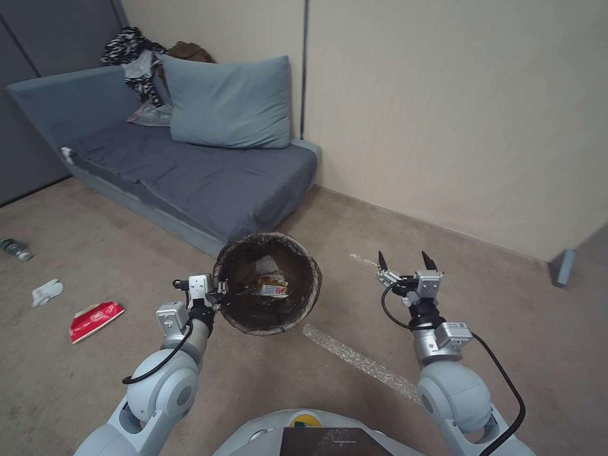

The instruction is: Pick up the trash bin, then pick up the garbage from the floor and place it into the trash bin.

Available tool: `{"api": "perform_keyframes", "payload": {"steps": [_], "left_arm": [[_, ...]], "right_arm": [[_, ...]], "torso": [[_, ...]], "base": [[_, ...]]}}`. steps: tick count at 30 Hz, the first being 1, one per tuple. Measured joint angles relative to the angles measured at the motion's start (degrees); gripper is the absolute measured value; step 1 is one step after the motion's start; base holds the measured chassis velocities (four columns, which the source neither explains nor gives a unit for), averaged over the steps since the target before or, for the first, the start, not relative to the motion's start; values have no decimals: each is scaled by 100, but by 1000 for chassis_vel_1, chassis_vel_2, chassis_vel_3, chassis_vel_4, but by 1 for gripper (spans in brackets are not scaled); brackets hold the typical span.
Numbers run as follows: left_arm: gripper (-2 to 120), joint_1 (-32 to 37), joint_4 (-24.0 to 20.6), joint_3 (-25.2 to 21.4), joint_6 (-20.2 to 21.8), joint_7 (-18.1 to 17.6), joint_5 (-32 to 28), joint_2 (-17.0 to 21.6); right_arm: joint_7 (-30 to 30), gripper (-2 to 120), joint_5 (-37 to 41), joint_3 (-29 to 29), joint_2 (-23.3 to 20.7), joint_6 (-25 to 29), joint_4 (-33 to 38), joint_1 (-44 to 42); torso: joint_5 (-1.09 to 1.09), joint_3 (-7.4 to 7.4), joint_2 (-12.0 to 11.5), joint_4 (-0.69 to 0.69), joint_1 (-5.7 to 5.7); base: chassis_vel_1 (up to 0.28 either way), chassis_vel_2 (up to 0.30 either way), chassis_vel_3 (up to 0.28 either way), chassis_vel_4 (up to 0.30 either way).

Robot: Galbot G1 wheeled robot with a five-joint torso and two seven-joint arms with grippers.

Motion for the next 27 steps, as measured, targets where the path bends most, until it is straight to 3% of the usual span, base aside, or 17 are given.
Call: {"api": "perform_keyframes", "payload": {"steps": [27], "left_arm": [[2,-24,47,-11,-4,14,9,-14]], "right_arm": [[5,100,24,-45,-20,-22,-73,100]], "torso": [[0,0,0,-1,1]], "base": [[119,119,123,124]]}}
